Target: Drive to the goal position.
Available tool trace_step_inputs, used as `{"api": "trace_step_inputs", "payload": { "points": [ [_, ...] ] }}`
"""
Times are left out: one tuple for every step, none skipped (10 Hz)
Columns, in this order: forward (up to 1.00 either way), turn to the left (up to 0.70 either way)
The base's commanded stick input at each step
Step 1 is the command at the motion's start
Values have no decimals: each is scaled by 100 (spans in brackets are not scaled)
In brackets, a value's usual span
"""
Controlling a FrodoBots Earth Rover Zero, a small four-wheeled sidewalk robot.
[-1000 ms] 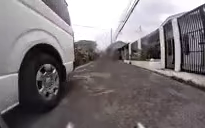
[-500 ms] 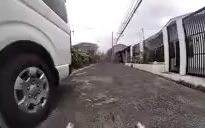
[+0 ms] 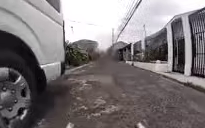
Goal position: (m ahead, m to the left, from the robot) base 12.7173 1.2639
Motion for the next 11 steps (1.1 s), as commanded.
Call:
{"api": "trace_step_inputs", "payload": {
  "points": [
    [70, 0],
    [70, 0],
    [70, 0],
    [70, 0],
    [70, 0],
    [70, 0],
    [70, 0],
    [70, 0],
    [70, 0],
    [70, 0],
    [70, 0]
  ]
}}
